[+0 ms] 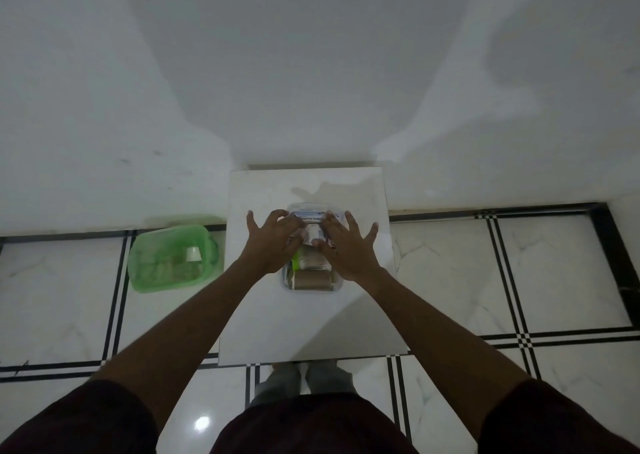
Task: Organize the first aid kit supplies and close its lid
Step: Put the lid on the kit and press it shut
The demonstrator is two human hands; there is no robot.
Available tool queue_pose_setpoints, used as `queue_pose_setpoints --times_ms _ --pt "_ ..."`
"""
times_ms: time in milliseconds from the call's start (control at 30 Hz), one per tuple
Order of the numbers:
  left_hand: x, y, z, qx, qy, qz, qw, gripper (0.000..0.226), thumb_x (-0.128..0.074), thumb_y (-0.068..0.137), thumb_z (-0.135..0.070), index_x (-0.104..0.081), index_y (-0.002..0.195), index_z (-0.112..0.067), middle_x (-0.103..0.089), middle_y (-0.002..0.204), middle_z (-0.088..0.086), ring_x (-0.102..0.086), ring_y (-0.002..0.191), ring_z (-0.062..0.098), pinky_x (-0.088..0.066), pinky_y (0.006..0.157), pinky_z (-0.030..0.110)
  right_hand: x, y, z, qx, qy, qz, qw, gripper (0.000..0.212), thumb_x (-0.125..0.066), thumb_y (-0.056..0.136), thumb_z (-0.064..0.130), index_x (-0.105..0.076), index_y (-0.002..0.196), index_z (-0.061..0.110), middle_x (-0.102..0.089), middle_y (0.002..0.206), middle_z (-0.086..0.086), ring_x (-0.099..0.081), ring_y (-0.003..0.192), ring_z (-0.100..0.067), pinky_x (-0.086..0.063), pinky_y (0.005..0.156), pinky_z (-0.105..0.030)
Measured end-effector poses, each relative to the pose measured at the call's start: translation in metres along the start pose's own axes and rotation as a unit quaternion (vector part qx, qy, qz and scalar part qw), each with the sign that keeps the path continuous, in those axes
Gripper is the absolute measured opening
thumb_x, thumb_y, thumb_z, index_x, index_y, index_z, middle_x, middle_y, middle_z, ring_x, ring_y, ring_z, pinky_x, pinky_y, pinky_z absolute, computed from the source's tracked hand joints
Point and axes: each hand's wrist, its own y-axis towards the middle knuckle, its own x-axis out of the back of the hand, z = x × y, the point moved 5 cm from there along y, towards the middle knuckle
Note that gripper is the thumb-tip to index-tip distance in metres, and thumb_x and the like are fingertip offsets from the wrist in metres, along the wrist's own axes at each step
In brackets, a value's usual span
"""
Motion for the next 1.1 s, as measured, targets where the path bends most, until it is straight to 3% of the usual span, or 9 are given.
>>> queue_pose_setpoints --times_ms 167,300,433,533,600,700,800,967,1100 --pt "0.008 -0.013 0.008 0.137 -0.166 -0.128 0.968 0.038 -0.050 0.094 -0.025 -0.050 0.129 -0.010 -0.054 0.135 0.011 -0.047 0.126 0.031 -0.038 0.106 0.047 0.008 -0.008 -0.003 -0.032 0.145 -0.093 0.985 0.053 -0.030 0.097 0.050 -0.032 0.144 0.026 -0.024 0.157 0.004 -0.010 0.147 -0.021 -0.006 0.114 -0.056" --pt "-0.020 -0.024 0.023 0.290 -0.311 0.030 0.904 0.055 -0.054 0.091 -0.033 -0.038 0.140 -0.013 -0.062 0.117 0.017 -0.059 0.110 0.034 -0.051 0.094 0.049 0.010 -0.033 -0.024 -0.180 0.348 -0.230 0.891 0.032 -0.048 0.096 0.018 -0.054 0.126 0.008 -0.054 0.134 -0.011 -0.044 0.128 -0.026 -0.029 0.102 -0.023" --pt "-0.030 -0.037 0.020 0.250 -0.319 0.077 0.911 0.033 -0.043 0.094 -0.014 -0.051 0.126 -0.010 -0.064 0.084 0.011 -0.061 0.073 0.029 -0.057 0.069 0.047 -0.023 -0.045 -0.046 -0.329 0.368 -0.089 0.865 0.033 -0.051 0.089 0.005 -0.060 0.121 0.003 -0.062 0.125 -0.013 -0.056 0.116 -0.026 -0.038 0.090 -0.021" --pt "-0.030 -0.038 0.022 0.209 -0.265 0.058 0.940 0.021 -0.043 0.093 -0.014 -0.054 0.108 -0.004 -0.066 0.089 0.020 -0.062 0.067 0.032 -0.058 0.063 0.049 -0.050 -0.043 -0.056 -0.339 0.337 0.005 0.879 0.031 -0.063 0.086 0.014 -0.062 0.114 0.000 -0.063 0.118 -0.015 -0.056 0.116 -0.029 -0.044 0.089 -0.024" --pt "-0.030 -0.041 0.028 0.217 -0.272 0.043 0.936 0.019 -0.045 0.091 -0.014 -0.054 0.104 -0.005 -0.066 0.089 0.022 -0.066 0.070 0.037 -0.058 0.061 0.054 -0.061 -0.038 -0.058 -0.319 0.314 0.036 0.894 0.021 -0.069 0.082 0.020 -0.061 0.094 0.005 -0.059 0.095 -0.012 -0.060 0.109 -0.030 -0.043 0.066 -0.017" --pt "-0.024 -0.056 0.039 0.245 -0.312 0.013 0.918 0.021 -0.045 0.093 -0.009 -0.053 0.112 -0.007 -0.067 0.087 0.024 -0.069 0.071 0.043 -0.057 0.058 0.058 -0.066 -0.027 -0.054 -0.308 0.321 0.016 0.896 0.027 -0.074 0.077 0.027 -0.058 0.084 0.007 -0.052 0.078 0.000 -0.056 0.080 -0.018 -0.036 0.057 -0.020" --pt "-0.011 -0.070 0.052 0.237 -0.306 -0.019 0.922 0.020 -0.045 0.093 -0.006 -0.053 0.112 -0.005 -0.066 0.082 0.025 -0.067 0.068 0.047 -0.056 0.056 0.061 -0.070 -0.011 -0.049 -0.311 0.294 -0.016 0.904 0.050 -0.080 0.068 0.037 -0.037 0.055 0.017 -0.038 0.055 0.003 -0.040 0.051 -0.014 -0.026 0.044 -0.023" --pt "0.001 -0.082 0.068 0.264 -0.301 -0.026 0.916 0.026 -0.045 0.093 -0.002 -0.052 0.119 -0.001 -0.067 0.085 0.030 -0.067 0.072 0.049 -0.056 0.060 0.061 -0.085 0.000 -0.050 -0.292 0.228 0.017 0.929 0.044 -0.072 0.075 0.014 -0.038 0.047 0.017 -0.041 0.052 0.001 -0.048 0.055 -0.020 -0.041 0.054 -0.025" --pt "0.002 -0.081 0.068 0.273 -0.309 -0.027 0.911 0.026 -0.044 0.093 -0.001 -0.053 0.117 -0.002 -0.067 0.086 0.032 -0.067 0.073 0.048 -0.057 0.061 0.060 -0.094 -0.009 -0.064 -0.325 0.254 0.035 0.910 0.043 -0.060 0.078 0.004 -0.036 0.044 0.013 -0.039 0.051 -0.002 -0.039 0.048 -0.014 -0.039 0.057 -0.027"
